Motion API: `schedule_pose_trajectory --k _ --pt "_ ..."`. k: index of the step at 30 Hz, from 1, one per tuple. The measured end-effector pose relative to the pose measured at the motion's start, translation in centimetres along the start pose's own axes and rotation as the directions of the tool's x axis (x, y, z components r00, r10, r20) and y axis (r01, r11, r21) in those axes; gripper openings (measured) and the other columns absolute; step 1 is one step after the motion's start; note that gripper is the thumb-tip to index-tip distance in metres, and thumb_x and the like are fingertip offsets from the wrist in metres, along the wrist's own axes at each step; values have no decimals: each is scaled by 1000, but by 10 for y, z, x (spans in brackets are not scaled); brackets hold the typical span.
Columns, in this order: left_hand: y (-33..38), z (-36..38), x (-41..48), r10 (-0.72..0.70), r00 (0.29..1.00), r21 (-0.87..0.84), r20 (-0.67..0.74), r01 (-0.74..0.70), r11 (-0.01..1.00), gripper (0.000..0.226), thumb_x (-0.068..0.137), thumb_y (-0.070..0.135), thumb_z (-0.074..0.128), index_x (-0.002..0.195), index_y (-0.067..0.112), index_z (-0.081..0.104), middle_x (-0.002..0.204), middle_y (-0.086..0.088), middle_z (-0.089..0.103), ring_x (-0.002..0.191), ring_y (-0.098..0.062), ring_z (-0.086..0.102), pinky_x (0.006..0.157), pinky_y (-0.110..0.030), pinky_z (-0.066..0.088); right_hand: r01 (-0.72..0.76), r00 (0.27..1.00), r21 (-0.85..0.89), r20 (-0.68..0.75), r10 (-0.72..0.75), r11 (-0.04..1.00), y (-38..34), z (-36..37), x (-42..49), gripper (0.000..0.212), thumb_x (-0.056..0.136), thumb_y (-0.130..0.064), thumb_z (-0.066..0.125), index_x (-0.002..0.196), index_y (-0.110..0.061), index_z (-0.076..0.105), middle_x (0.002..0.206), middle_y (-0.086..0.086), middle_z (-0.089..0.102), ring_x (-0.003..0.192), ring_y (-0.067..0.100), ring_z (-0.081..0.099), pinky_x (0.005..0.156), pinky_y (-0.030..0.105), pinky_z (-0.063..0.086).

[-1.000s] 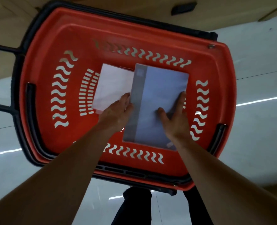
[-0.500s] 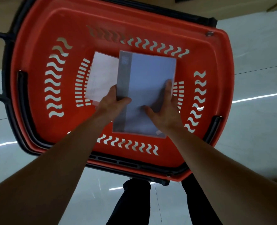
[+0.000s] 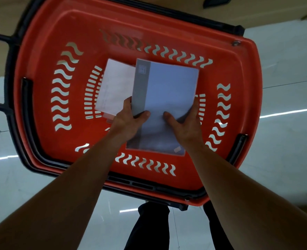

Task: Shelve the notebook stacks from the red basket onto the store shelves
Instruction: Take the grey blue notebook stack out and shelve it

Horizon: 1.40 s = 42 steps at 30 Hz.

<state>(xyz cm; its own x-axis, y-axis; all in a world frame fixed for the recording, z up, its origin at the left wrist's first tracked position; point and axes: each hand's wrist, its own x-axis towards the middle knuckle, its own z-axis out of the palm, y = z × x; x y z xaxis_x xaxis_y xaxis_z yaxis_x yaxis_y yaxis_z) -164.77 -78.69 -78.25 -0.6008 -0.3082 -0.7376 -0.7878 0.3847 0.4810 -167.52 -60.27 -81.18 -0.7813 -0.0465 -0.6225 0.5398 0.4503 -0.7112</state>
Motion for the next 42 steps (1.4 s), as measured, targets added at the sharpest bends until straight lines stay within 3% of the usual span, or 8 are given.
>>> schedule_pose_trajectory --k 6,10,15,23,30,36,40,42 --pt "-1 1 2 -28 1000 -99 6 28 995 88 83 34 80 149 24 23 145 -1 45 135 -26 44 103 -42 46 83 996 -88 -36 -87 993 -3 -2 -3 107 81 -58 77 160 -25 14 150 -5 46 129 6 49 98 30 55" --pt "2 3 0 -28 999 -178 17 31 984 91 81 23 82 149 22 21 130 5 43 121 -15 42 93 -31 43 99 992 -57 -72 -103 993 -1 -2 -6 105 80 -58 78 160 -28 16 148 -2 46 132 16 50 101 47 54" --pt "1 1 0 -35 999 -273 23 40 961 87 81 20 82 145 21 24 123 3 47 114 -16 50 81 -19 46 87 992 -52 -85 -91 995 2 -1 -12 109 73 -72 75 158 -38 17 147 0 43 133 23 49 99 52 54" --pt "-6 -14 -7 -30 999 -366 28 38 930 71 88 26 75 141 27 28 124 -4 53 107 -20 56 72 -24 47 87 996 120 21 -91 989 -4 -2 -13 92 84 -44 80 156 -29 25 146 -11 50 131 9 54 100 45 55" --pt "1 -21 -29 -9 997 -366 -78 -20 931 78 85 25 79 145 26 29 109 15 50 96 -7 56 68 -16 47 122 989 85 69 -128 989 -24 -6 -17 99 80 -53 79 157 -32 21 147 -8 47 132 12 52 101 49 54" --pt "30 -39 -78 -17 979 -384 -201 -63 921 78 83 25 81 144 27 32 113 9 52 95 -9 58 61 -11 53 210 971 85 100 -218 974 -67 -31 -44 88 88 -29 79 157 -18 27 142 -2 55 125 6 58 99 36 56" --pt "60 -62 -127 -25 972 -444 -235 -84 892 76 82 21 82 142 26 35 109 11 56 96 -10 63 70 -24 60 257 958 21 127 -258 966 -116 -57 -76 90 87 -35 80 158 -26 25 139 -8 57 119 4 61 92 26 58" --pt "81 -76 -157 -22 966 -466 -259 -105 878 74 83 19 81 141 25 36 109 12 58 93 -7 63 69 -21 59 281 952 -3 126 -278 960 -146 -75 -93 89 84 -36 81 156 -29 29 135 -11 59 112 -4 61 85 14 55"
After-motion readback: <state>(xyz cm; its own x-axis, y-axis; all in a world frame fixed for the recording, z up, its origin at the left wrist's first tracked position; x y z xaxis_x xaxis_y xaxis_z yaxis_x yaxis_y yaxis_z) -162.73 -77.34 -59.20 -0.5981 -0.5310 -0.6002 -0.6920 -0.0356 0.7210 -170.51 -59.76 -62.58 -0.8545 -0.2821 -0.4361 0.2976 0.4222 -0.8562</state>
